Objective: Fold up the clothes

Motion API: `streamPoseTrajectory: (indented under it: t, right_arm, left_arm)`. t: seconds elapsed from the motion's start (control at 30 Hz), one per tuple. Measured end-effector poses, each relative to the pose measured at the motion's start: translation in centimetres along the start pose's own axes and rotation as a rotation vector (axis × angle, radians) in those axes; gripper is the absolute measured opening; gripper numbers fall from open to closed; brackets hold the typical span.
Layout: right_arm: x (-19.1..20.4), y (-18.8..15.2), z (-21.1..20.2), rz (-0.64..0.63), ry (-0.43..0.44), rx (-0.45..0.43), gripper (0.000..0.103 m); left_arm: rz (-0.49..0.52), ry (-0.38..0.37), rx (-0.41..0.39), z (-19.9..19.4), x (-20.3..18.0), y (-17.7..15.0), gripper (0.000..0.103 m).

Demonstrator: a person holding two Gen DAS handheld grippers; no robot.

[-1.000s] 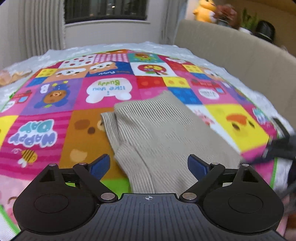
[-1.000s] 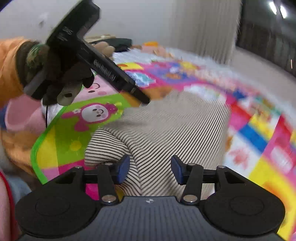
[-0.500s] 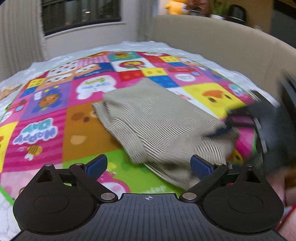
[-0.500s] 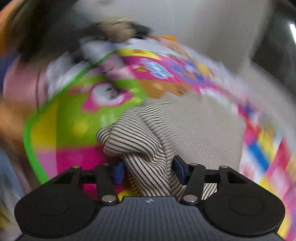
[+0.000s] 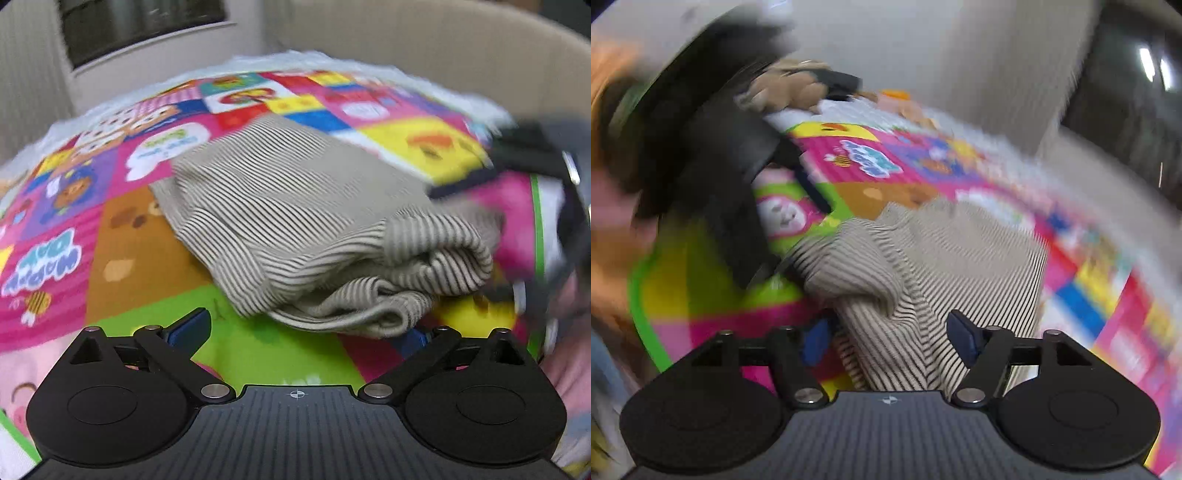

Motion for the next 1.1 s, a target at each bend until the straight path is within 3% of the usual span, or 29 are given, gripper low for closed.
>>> streamPoseTrajectory:
  t: [0.17,0.23,0.27,0.3,0.4,0.57,0.67,0.83,0.97,1.1]
  right_arm:
    - [3.9,-1.6,1.0,-0.249,-0.172,-0.044,0.069]
    - [4.2,-1.9,1.5,-0.297,-0.222,-0.049,0.065]
    - [3.6,-1.7,1.4,-0.269,-0.212,-0.042,0.046]
    - [3.1,-1.5,1.3,-0.24,-0.202,-0.035,0.039]
    - [1.8,-0.6,0.4,-0.181,-0.187,-0.036,0.032]
    - [1.8,0.4,-1.6,-0.186,-0.128,0.01,0.028]
    - [2.5,1.1,-2.9,-0.223,-0.074,0.053,0.028]
    - [2.8,4.2,-5.8,-0.396,-0.057,0.073,0.027]
    - [-0.3,6.3,-3.0,-0.465,-0.046,0.076,0.027]
    - [-3.4,8.5,-0.2,-0.533,-0.034,0.079,0.027]
  left_arm:
    - [-0.087,-0.019,-0.013,-0.1,1.0,0.5,0.102]
    - [-0.096,-0.037,-0.007,-0.2,1.0,0.3,0.102]
    - [-0.094,-0.049,-0.007,-0.5,1.1,0.1,0.102]
    - [-0.092,-0.062,-0.013,-1.0,1.2,0.0,0.102]
    - [-0.14,-0.118,-0.085,-3.4,3.1,0.2,0.102]
    - [-0.27,-0.122,-0.228,-4.6,7.7,2.4,0.102]
    - [-0.244,-0.133,-0.197,-1.0,8.5,4.3,0.1]
    - [-0.207,-0.182,-0.101,4.8,9.4,5.0,0.072]
    - [-0.138,-0.235,-0.053,6.5,9.4,3.3,0.071]
    - [-0.123,-0.28,-0.058,6.2,10.0,1.8,0.069]
Point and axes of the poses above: each gripper's, at about its wrist camera, not at the fingertips, and z roughly the way its jaws point, x to its left, y to its top, the point moved 1 cm from there along z, roughly the way its jaws point, and after that the axes turned 2 degrees about y, right-handed, at the moved point
